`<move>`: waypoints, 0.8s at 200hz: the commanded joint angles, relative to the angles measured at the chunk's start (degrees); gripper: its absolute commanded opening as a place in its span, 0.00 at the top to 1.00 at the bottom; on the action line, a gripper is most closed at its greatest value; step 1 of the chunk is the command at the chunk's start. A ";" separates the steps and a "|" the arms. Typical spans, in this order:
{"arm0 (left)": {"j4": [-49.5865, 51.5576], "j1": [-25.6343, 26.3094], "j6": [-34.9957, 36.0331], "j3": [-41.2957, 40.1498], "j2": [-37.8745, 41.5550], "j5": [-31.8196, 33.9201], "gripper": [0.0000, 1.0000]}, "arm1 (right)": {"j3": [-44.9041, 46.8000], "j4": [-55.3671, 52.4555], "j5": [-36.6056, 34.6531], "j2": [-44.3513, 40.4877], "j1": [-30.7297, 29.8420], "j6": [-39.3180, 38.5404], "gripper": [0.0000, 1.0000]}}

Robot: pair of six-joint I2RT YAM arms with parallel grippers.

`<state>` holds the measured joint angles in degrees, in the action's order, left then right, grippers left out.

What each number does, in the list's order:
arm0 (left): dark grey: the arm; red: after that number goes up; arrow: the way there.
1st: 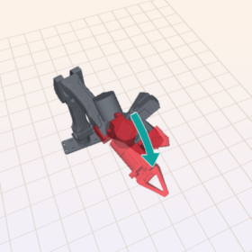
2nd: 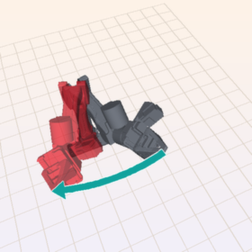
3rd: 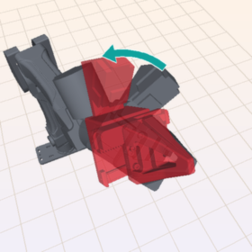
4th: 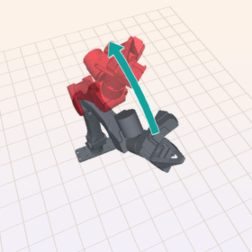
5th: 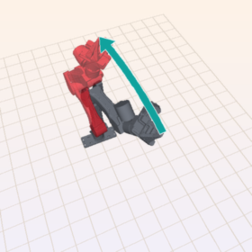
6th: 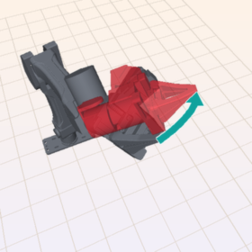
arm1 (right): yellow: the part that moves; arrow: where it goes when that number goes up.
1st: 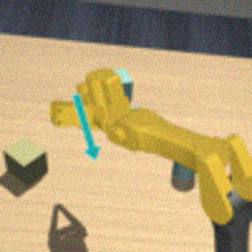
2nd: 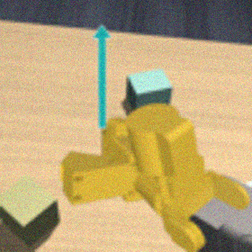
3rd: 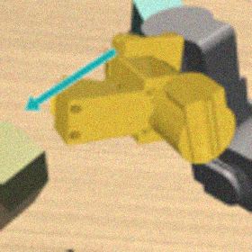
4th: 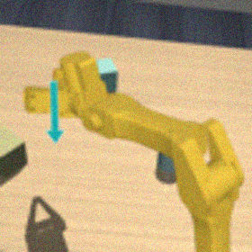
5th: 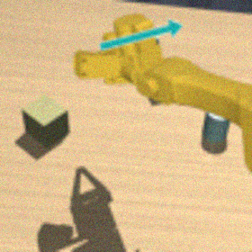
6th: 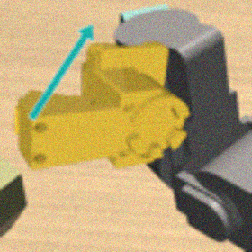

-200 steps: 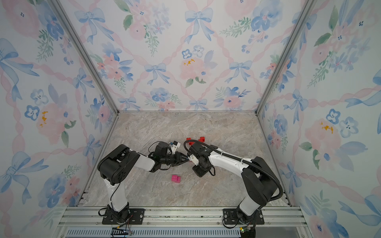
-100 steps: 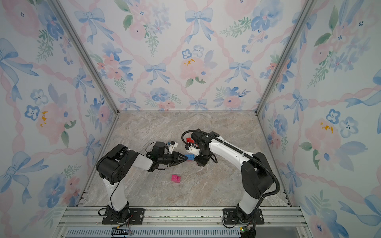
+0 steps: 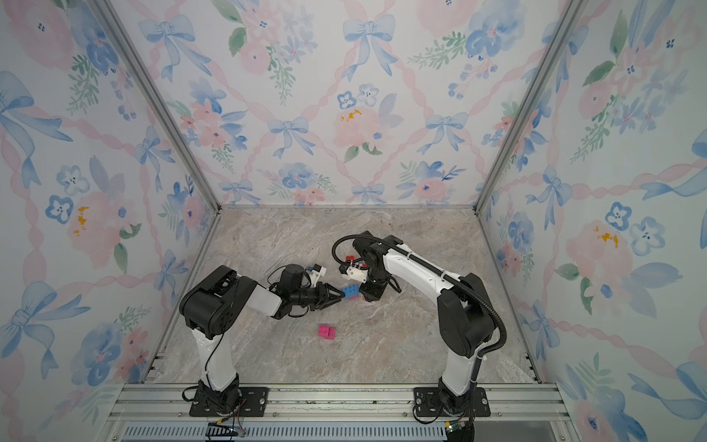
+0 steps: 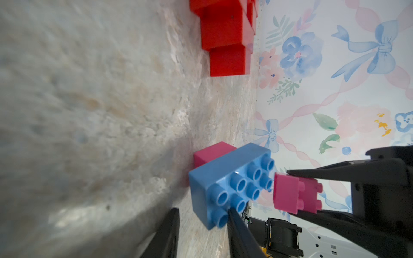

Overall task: Assemble the letter v with lego
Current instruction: Assemble the lego brick with the lego brick.

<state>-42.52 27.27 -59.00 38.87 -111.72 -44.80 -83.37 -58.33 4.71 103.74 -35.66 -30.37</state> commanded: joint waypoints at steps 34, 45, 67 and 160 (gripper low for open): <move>5.07 -0.12 1.10 -0.02 -0.86 0.91 0.58 | -6.15 -0.36 0.74 3.74 2.32 -2.76 0.69; 5.25 -0.19 1.01 -0.03 0.36 1.19 0.54 | -6.50 0.37 1.33 3.40 2.37 -2.18 0.69; 6.03 -0.11 0.91 1.29 3.16 1.57 0.47 | -6.51 0.84 1.62 2.88 1.74 -2.06 0.69; 7.63 2.03 1.41 6.91 -0.43 1.77 0.44 | -5.73 4.25 0.35 2.95 3.85 -1.69 0.70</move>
<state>-35.97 27.86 -58.98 43.38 -109.54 -43.29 -88.71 -55.42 4.93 106.96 -32.88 -32.40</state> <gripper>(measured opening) 0.559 0.339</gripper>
